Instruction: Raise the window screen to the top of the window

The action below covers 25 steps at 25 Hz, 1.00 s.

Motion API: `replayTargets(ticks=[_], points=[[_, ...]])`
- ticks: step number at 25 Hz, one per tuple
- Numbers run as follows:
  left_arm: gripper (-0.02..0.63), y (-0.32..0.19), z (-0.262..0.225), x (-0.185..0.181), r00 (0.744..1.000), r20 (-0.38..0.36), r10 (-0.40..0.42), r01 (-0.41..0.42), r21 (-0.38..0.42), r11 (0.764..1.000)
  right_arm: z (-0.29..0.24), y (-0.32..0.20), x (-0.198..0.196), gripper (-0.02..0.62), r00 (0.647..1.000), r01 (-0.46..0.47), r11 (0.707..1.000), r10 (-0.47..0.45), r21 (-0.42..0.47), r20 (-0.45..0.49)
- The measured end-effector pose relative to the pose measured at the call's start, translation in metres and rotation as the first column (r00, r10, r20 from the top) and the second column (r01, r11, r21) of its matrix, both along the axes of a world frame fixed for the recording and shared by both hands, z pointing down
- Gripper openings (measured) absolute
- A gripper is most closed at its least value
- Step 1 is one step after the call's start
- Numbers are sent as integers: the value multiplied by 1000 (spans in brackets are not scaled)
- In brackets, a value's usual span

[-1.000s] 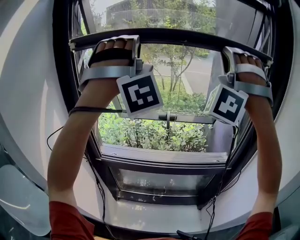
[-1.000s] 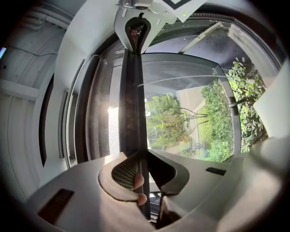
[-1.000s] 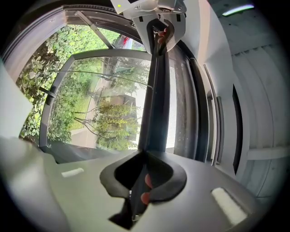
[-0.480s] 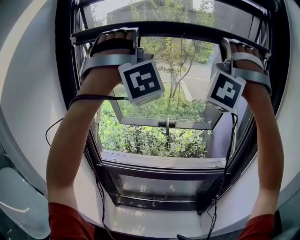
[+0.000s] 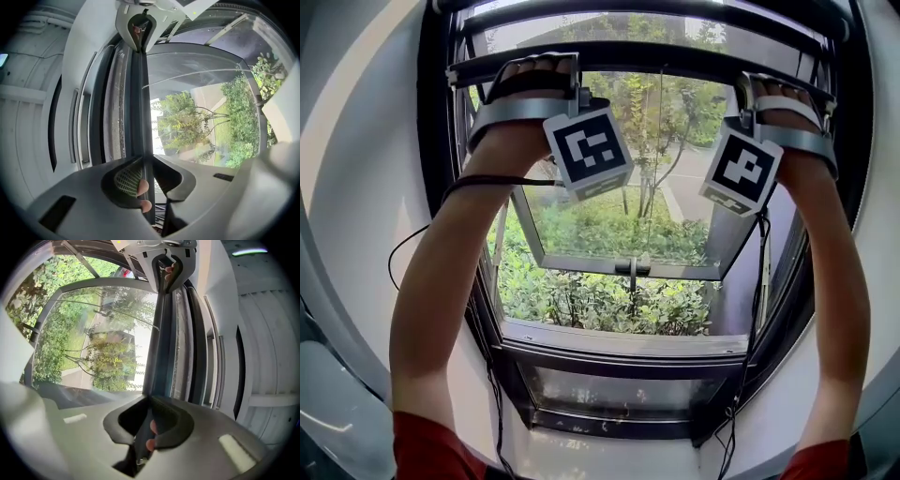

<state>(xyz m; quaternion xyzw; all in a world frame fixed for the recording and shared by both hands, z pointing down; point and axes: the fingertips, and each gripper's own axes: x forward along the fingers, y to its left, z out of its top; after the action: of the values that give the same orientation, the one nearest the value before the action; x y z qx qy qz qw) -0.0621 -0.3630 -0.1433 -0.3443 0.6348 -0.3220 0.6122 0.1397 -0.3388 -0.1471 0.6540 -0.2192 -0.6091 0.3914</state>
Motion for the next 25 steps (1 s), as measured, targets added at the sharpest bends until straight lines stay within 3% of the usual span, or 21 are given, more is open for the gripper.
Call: replayTargets(ticks=[13,16,25], points=[[74,-6,-31,-3,999,-38,17,-14,57,998,-35,-7,-2,38,999,31,997,-33,77,31],[74,-5,-45,-1,999,-33,15,-11,104,994,-45,-7,0,38,999,23,995,-25,96,22],[75,-2,-81,-7,998,-44,-41,48,168,985,-79,-5,-1,38,1000,8,989,-10,149,17]])
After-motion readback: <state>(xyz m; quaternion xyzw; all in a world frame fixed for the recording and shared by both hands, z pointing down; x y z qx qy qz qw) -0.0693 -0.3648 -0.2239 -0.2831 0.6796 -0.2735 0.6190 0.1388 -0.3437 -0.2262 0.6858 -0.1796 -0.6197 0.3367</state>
